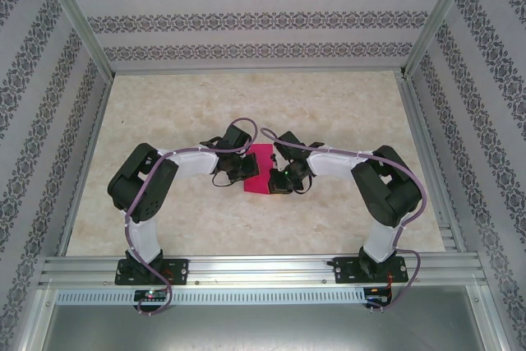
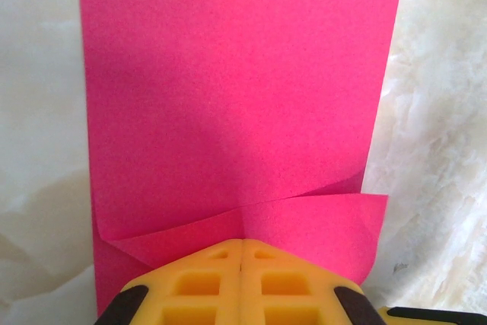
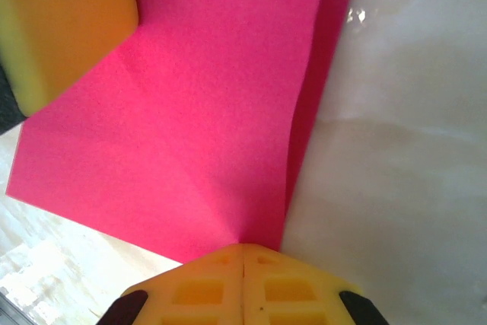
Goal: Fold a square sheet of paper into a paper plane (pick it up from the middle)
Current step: Fold the triangle a second time at the center of the table.
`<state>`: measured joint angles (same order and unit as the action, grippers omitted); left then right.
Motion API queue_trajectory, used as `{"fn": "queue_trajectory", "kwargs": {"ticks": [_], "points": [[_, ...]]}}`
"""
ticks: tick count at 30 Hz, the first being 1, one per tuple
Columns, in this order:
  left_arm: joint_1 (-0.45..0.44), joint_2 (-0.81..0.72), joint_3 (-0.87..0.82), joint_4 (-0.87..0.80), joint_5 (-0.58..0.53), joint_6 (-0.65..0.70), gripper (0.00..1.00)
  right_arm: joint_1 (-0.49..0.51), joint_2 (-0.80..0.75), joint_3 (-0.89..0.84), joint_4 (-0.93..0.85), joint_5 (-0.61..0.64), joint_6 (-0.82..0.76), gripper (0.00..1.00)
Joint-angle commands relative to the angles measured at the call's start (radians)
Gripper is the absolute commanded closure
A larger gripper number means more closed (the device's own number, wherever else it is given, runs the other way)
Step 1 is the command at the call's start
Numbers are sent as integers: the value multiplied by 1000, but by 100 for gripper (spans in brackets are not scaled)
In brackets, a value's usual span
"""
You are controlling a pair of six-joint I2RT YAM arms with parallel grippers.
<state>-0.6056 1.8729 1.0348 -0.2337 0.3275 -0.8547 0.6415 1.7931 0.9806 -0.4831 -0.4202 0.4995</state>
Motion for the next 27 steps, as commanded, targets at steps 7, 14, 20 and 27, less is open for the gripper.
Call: {"fn": "queue_trajectory", "kwargs": {"ticks": [7,14,20,27], "points": [[-10,41,-45,-150,-106,-10,94,1,-32,-37,24,-39,11,92],[-11,35,-48,-139,-101,-10,94,-19,-76,16,51,-70,16,88],[-13,33,-53,-133,-99,-12,94,-22,-14,34,64,-76,13,88],[-13,33,-58,-133,-100,-16,95,-33,19,17,72,-83,11,88]]}}
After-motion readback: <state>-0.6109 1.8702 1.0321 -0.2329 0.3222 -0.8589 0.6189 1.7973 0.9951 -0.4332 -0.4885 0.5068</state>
